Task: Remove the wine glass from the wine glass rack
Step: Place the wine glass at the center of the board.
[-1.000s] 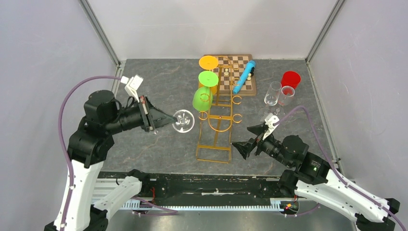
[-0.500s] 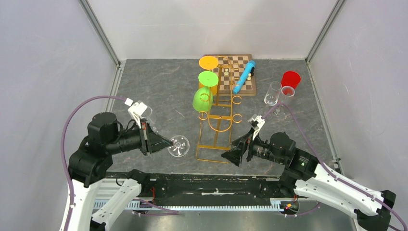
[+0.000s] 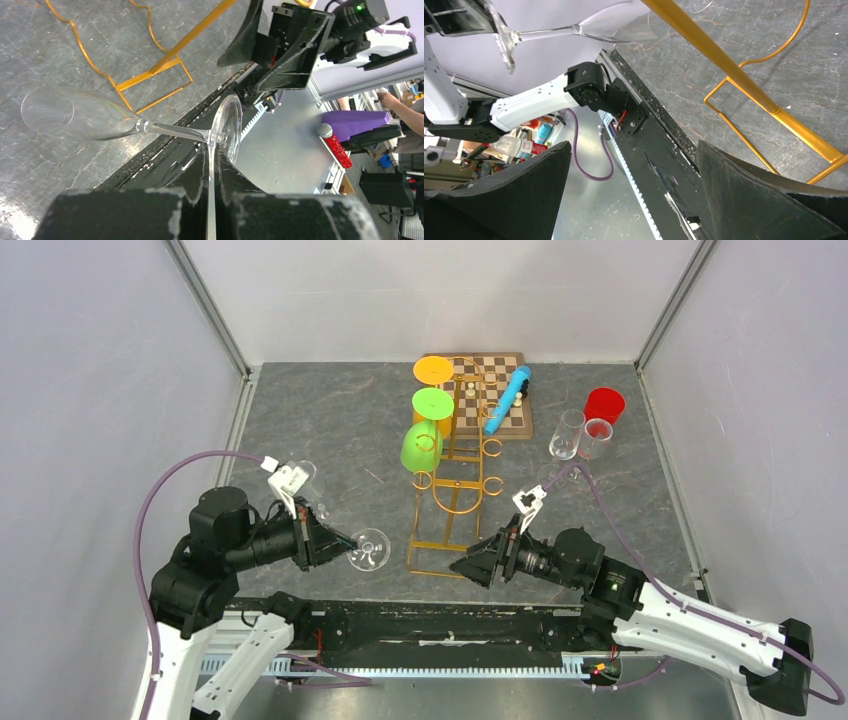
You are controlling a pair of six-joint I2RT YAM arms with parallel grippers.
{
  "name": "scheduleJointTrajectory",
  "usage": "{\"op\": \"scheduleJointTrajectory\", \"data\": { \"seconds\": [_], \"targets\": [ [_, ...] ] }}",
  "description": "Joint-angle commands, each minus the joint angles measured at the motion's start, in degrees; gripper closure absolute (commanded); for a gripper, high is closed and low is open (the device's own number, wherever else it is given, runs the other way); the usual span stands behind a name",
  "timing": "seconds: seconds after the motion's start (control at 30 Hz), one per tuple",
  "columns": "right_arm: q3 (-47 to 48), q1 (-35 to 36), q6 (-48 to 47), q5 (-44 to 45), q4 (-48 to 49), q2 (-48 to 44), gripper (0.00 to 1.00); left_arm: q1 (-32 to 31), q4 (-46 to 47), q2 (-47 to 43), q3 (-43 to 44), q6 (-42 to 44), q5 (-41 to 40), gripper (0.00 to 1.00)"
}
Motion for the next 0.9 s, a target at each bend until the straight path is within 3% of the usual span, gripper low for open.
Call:
{"op": "scheduleJointTrajectory", "data": {
  "seconds": [0.0, 0.4, 0.5, 0.73, 0.87],
  "targets": [
    [-1.28, 1.01, 3.9, 4.73, 5.0, -1.03, 0.02, -0.06, 4.97, 0.95, 0.52, 2.67, -3.47, 0.98],
    [-3.86, 1.63, 4.41, 6.8, 8.34, 0.37, 0.02, -3.2, 12.34, 6.82, -1.97, 1.47, -11.21, 0.98],
    [-4.1, 1.64, 4.16, 6.81, 8.97, 0.73, 0.02, -8.12, 12.46, 8.72, -1.21, 1.33, -17.42, 0.98],
    [-5.26, 1.63, 3.86, 7.16, 9.2, -0.23, 0.02, -26.44, 13.09, 12.04, 0.35, -0.29, -38.53, 0.98],
    [-6.02, 1.63, 4.1, 7.6, 8.89, -1.42, 0.02, -32.79, 14.82, 11.74, -1.13, -1.6, -44.45, 0.98]
  ]
}}
